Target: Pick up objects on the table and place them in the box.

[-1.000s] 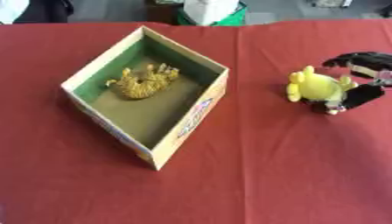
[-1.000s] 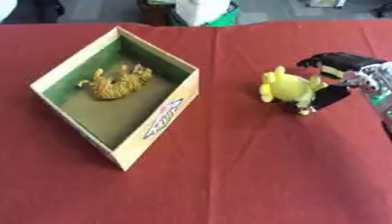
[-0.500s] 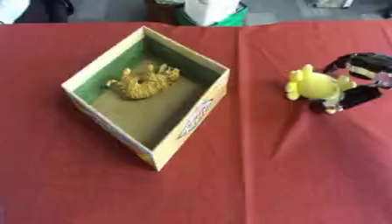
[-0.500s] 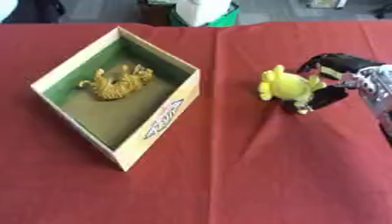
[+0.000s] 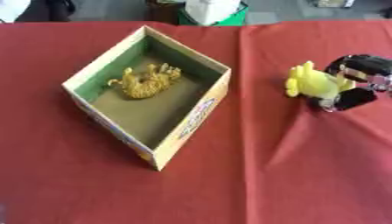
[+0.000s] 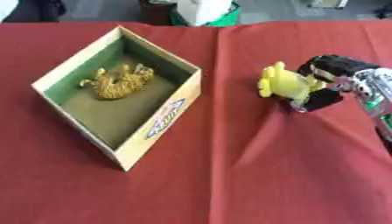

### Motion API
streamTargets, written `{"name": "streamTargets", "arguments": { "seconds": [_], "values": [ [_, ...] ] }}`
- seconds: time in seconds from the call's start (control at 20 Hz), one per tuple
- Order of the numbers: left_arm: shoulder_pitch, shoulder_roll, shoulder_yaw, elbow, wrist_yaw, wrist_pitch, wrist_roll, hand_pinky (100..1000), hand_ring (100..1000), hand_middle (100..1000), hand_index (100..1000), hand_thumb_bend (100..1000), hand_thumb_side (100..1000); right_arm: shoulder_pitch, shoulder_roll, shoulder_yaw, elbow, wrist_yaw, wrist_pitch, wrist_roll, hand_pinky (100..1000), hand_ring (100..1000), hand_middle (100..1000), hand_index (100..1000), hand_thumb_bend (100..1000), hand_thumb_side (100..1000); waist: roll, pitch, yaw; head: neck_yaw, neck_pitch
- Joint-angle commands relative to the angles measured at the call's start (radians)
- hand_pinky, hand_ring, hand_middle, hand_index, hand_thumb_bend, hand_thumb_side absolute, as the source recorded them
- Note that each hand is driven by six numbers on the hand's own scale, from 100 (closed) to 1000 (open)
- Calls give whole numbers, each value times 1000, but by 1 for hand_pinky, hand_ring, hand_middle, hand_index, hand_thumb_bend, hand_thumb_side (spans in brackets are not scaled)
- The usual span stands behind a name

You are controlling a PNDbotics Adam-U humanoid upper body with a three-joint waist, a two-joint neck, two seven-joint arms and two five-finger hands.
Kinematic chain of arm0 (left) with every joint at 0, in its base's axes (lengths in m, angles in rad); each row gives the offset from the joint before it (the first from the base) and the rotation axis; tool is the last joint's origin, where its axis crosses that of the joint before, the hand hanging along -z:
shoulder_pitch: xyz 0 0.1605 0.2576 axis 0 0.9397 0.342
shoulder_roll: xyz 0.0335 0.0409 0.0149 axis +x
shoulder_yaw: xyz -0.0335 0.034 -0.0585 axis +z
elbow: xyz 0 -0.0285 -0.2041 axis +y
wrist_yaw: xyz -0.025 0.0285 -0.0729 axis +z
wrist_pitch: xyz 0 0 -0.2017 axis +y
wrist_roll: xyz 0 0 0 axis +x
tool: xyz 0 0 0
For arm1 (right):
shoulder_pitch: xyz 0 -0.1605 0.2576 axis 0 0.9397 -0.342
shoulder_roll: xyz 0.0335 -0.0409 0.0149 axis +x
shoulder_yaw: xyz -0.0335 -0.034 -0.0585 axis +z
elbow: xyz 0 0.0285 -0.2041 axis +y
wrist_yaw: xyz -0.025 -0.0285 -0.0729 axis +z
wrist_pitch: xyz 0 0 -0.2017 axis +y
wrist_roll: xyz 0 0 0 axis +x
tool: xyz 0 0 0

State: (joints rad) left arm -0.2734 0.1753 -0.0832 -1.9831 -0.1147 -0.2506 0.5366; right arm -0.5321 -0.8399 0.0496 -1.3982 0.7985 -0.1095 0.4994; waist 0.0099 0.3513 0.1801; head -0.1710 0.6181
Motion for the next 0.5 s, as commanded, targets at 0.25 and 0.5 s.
{"name": "streamTargets", "arguments": {
  "seconds": [0.25,0.5],
  "values": [
    [-8,7,1,-17,-6,4,-4,759,617,673,768,100,894,-5,-38,-24,-42,-77,-1,46,709,807,639,751,100,327,-4,-21,-2,7,-4],
    [-7,7,1,-17,-6,6,-6,759,617,673,767,100,894,-5,-51,-34,-68,-127,1,73,701,790,606,720,100,283,-6,-25,-6,9,-4]
  ]
}}
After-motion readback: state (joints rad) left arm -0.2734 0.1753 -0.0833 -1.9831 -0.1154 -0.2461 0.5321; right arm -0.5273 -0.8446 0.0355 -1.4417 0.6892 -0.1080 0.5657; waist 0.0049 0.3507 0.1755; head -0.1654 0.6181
